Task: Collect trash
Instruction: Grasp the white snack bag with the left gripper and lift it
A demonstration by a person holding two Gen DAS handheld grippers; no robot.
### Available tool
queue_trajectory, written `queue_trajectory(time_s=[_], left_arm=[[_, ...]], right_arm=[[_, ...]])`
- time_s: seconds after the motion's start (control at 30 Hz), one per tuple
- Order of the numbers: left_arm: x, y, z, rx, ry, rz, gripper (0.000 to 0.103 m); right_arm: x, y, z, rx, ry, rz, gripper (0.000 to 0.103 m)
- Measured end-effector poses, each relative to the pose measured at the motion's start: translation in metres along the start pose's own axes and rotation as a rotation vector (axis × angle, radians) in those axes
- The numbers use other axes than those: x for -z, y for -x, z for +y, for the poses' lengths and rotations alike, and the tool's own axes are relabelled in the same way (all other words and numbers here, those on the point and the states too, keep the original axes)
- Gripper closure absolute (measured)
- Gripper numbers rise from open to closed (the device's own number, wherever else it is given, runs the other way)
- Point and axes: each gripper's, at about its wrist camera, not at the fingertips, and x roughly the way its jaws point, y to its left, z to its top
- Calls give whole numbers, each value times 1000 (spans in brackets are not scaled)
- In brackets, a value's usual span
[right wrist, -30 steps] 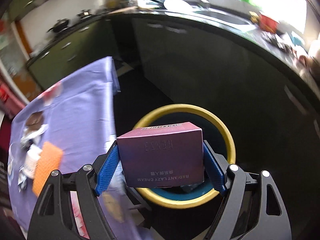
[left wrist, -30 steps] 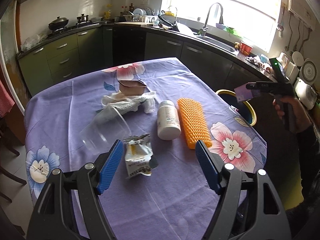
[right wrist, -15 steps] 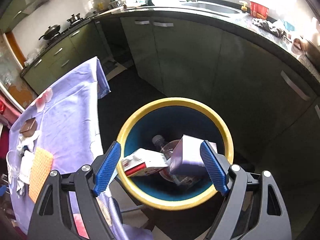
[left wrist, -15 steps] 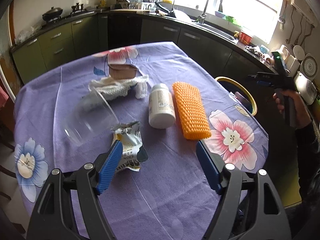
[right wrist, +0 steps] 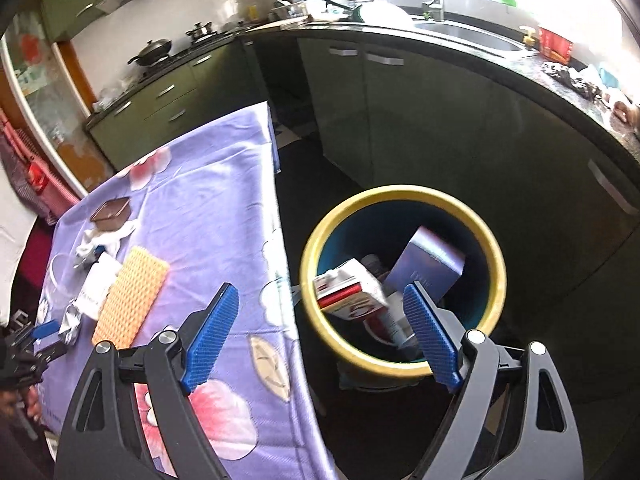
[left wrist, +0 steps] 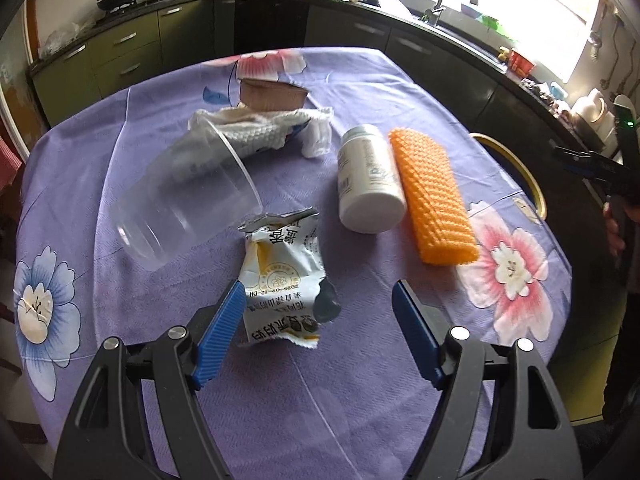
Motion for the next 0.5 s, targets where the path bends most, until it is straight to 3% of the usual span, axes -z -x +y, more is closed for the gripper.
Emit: queue_trajectory(time_s=[0.23,0.5], left_arm=[[-6,-15,7,-45,28,26,31],[-13,-33,10,-39,43,65,32]], right_arm=[[6,-7,1,-24,14,20,19],[8,-19,0,-39,12,42,19]])
